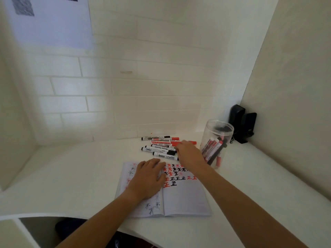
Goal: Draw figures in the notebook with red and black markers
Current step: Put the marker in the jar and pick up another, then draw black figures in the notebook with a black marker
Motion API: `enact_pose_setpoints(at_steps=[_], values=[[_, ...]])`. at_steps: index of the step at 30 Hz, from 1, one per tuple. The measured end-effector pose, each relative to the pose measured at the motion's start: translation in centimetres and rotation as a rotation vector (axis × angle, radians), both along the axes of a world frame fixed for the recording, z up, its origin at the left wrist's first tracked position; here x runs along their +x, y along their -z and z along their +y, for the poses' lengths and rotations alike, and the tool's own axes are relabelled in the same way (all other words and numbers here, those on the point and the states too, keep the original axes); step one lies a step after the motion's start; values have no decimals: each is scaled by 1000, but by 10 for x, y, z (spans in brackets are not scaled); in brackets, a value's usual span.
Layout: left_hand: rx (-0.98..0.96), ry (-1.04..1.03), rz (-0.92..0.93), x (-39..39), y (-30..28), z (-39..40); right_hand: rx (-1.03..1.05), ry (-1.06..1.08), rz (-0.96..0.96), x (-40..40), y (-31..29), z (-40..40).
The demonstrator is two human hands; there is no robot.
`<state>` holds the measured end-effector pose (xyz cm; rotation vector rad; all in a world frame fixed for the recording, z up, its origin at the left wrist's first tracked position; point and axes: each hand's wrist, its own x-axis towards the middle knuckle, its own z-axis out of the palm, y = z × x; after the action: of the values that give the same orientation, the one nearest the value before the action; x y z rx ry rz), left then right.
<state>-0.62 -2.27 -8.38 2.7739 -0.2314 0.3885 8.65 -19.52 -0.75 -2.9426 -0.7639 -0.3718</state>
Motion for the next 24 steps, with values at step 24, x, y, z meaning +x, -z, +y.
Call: enact_pose_setpoints(at_steps=[24], values=[[-201,89,-258,-5,-7,1,1329,-194,718,-62,42,-19]])
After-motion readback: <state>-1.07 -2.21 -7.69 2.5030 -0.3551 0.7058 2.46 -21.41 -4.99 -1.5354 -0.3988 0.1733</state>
